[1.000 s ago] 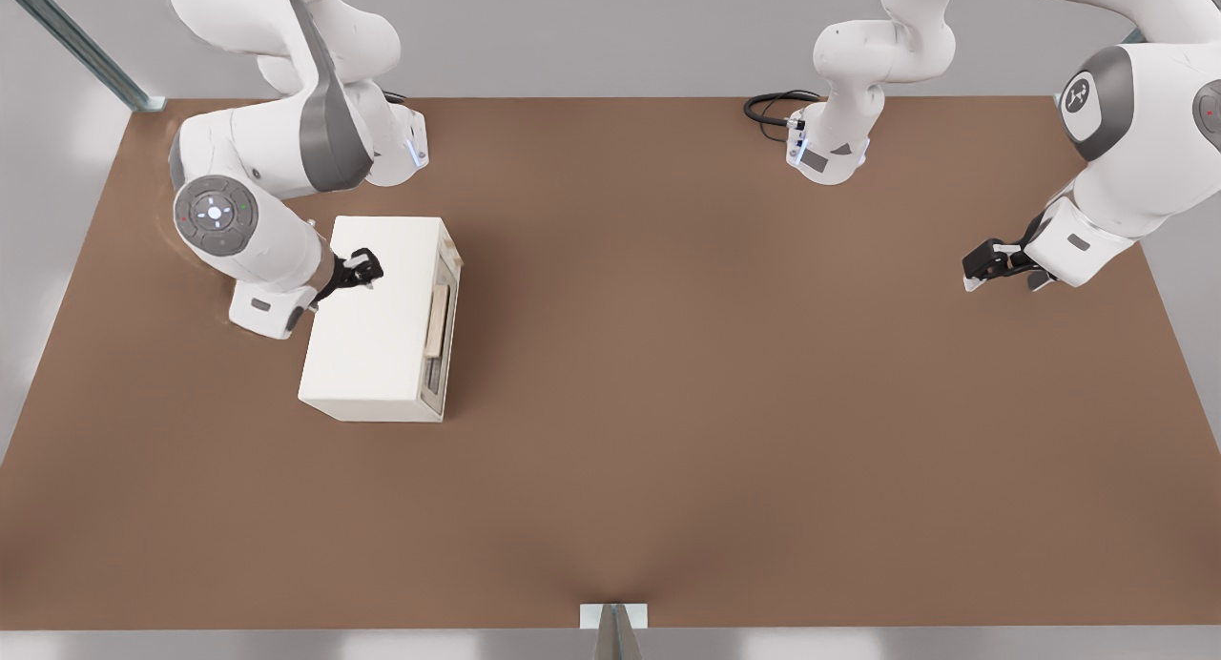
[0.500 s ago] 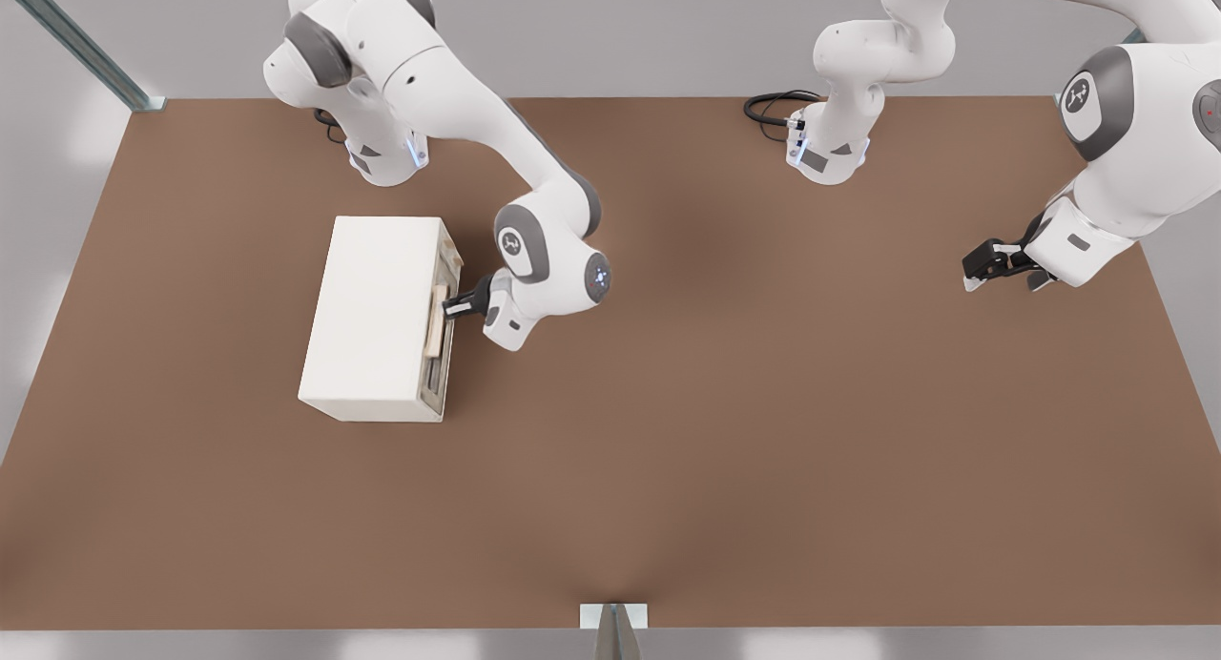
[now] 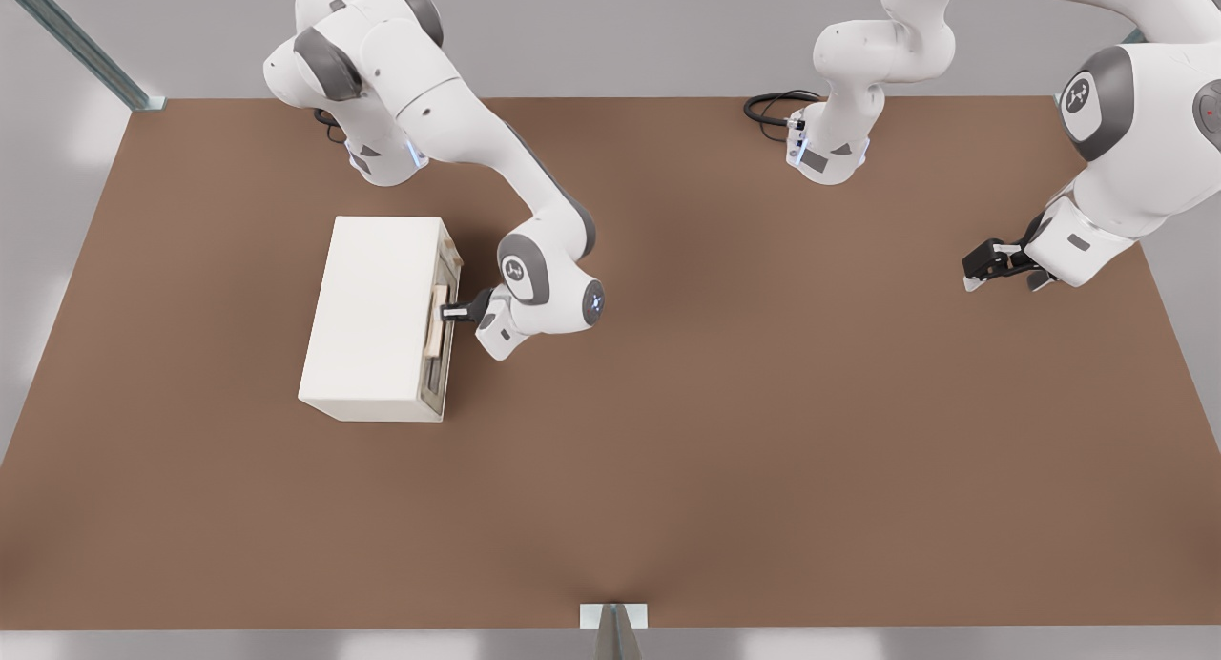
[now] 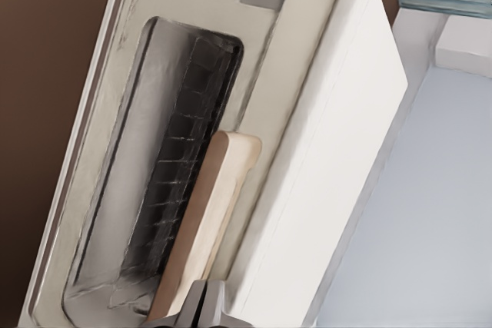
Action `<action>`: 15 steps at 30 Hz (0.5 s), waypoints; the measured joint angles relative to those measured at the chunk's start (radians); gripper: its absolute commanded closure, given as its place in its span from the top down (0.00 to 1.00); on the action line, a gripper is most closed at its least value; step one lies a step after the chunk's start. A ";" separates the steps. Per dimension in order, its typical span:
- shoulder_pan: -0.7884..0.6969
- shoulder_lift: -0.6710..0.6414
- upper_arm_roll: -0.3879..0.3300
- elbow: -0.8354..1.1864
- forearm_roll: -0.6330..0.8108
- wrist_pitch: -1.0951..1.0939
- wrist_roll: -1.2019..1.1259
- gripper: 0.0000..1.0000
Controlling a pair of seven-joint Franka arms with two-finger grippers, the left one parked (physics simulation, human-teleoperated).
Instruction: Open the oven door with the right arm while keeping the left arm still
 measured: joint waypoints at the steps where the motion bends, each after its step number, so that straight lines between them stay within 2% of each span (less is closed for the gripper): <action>1: 0.000 0.000 0.000 -0.001 -0.001 0.001 0.011 0.00; 15: 0.003 0.012 -0.002 -0.019 -0.015 -0.005 0.120 0.00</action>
